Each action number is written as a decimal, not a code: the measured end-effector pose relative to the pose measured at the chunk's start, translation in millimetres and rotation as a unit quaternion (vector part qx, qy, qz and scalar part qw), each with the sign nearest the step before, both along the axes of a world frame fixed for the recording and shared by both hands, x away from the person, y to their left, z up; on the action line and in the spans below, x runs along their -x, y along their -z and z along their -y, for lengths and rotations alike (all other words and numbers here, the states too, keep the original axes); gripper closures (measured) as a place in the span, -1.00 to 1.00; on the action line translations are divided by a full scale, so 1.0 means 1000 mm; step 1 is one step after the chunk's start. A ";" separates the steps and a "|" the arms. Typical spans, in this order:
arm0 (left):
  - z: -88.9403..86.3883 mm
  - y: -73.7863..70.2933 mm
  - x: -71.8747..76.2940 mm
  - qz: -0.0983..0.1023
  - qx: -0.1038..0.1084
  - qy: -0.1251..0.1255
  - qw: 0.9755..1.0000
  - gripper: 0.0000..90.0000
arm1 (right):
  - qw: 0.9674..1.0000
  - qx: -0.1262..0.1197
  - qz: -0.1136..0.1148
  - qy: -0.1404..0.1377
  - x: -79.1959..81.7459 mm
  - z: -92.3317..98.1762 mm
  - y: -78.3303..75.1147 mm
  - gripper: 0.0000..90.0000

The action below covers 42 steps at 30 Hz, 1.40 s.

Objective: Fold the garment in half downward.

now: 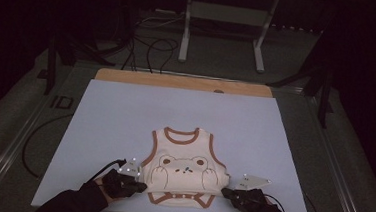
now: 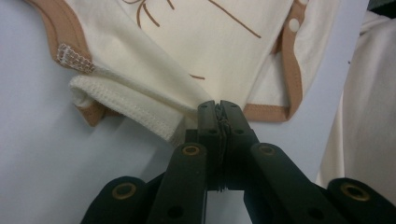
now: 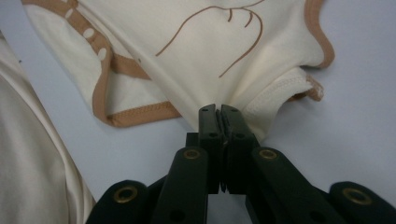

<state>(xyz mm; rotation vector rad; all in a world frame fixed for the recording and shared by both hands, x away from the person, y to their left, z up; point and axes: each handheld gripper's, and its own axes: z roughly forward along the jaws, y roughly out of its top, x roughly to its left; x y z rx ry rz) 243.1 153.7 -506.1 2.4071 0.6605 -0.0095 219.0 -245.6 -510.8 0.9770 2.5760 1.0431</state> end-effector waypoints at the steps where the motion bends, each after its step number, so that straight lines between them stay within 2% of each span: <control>1: 0.000 0.001 0.000 0.000 -0.001 0.001 1.000 0.96 | 1.000 0.001 0.001 -0.001 0.000 0.000 0.000 0.96; 2: -0.001 0.002 0.000 -0.002 0.006 -0.002 1.000 0.96 | 1.000 0.001 -0.001 -0.001 0.000 0.000 0.001 0.96; 9: -0.001 0.002 0.000 0.000 0.010 0.006 1.000 0.86 | 1.000 0.001 -0.004 -0.002 0.000 0.000 0.003 0.96; 17: -0.003 0.004 -0.001 0.000 0.022 -0.001 1.000 0.73 | 1.000 0.001 -0.003 -0.003 0.000 0.000 0.004 0.95; 20: -0.002 0.003 0.000 -0.002 0.026 0.001 1.000 0.56 | 1.000 -0.003 -0.005 -0.003 -0.001 0.000 0.004 0.91; 24: -0.004 0.004 -0.002 -0.004 0.034 -0.004 0.999 0.26 | 1.000 -0.019 -0.004 -0.002 0.000 0.002 0.002 0.49; 26: -0.004 0.003 -0.002 -0.004 0.029 -0.001 1.000 0.14 | 0.999 -0.033 -0.002 -0.002 0.000 0.003 0.001 0.25; 27: -0.004 0.003 -0.002 -0.004 0.029 -0.001 1.000 0.07 | 0.999 -0.033 -0.002 -0.002 0.000 0.003 0.001 0.25; 28: -0.003 0.002 -0.002 -0.006 0.028 0.003 1.000 0.00 | 0.999 -0.040 0.000 -0.002 0.000 0.003 0.001 0.07; 31: -0.003 0.000 -0.002 -0.010 0.029 0.001 1.000 -0.05 | 0.999 -0.045 0.003 -0.008 0.001 0.003 -0.001 -0.03; 34: -0.002 -0.003 -0.002 -0.013 0.034 0.001 0.999 -0.14 | 0.999 -0.053 0.003 -0.003 0.000 0.002 -0.002 -0.22; 35: -0.001 -0.006 -0.002 -0.010 0.041 0.007 0.999 -0.27 | 0.998 -0.066 0.000 -0.001 -0.001 0.002 -0.003 -0.34; 37: -0.001 -0.008 -0.001 -0.009 0.044 0.012 0.999 -0.43 | 0.997 -0.074 0.000 -0.003 -0.001 0.002 -0.005 -0.48; 38: -0.001 -0.009 -0.001 -0.004 0.045 0.019 0.999 -0.43 | 0.997 -0.074 0.000 -0.003 -0.001 0.002 -0.005 -0.48; 39: 0.000 -0.011 0.000 -0.001 0.046 0.018 0.999 -0.58 | 0.996 -0.087 -0.003 -0.009 -0.002 0.002 -0.008 -0.55; 42: 0.000 -0.014 -0.001 -0.003 0.045 0.022 0.999 -0.68 | 0.996 -0.093 -0.004 -0.009 -0.002 0.002 -0.011 -0.64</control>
